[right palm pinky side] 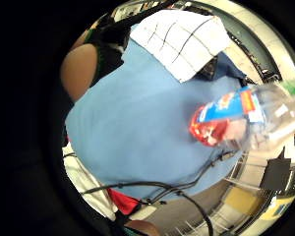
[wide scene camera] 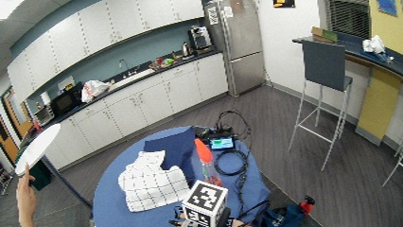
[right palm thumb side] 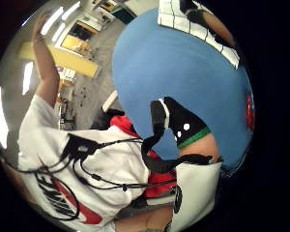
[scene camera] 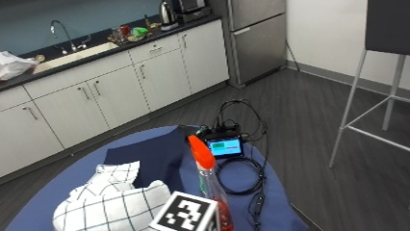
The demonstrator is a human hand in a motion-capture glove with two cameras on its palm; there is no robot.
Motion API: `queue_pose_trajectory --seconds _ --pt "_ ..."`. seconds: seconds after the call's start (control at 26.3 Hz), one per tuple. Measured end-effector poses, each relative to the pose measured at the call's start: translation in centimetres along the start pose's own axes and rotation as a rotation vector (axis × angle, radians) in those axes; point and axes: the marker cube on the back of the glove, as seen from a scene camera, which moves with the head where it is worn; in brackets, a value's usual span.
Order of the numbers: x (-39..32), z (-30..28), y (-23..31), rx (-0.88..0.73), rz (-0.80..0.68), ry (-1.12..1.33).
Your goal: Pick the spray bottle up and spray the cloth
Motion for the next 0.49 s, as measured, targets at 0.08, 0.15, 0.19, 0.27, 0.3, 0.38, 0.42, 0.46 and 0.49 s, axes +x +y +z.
queue_pose_trajectory --seconds 0.08,0.15,0.19,0.27,0.3,0.38,0.42,0.46,0.49 --pt "-0.1 0.1 -0.8 -0.008 -0.007 -0.003" --pt "-0.6 0.2 -3.2 -0.028 -0.032 -0.012" --pt "-1.0 0.3 -5.0 -0.041 -0.051 -0.02" --pt "-2.1 0.5 -8.4 -0.062 -0.091 -0.03" --pt "-2.6 0.6 -9.6 -0.068 -0.106 -0.03" --pt "-3.4 1.1 -11.2 -0.078 -0.126 -0.026" --pt "-3.9 1.4 -11.9 -0.081 -0.137 -0.021" --pt "-4.3 1.6 -12.6 -0.083 -0.149 -0.015" --pt "-4.7 1.8 -13.3 -0.085 -0.163 -0.007"
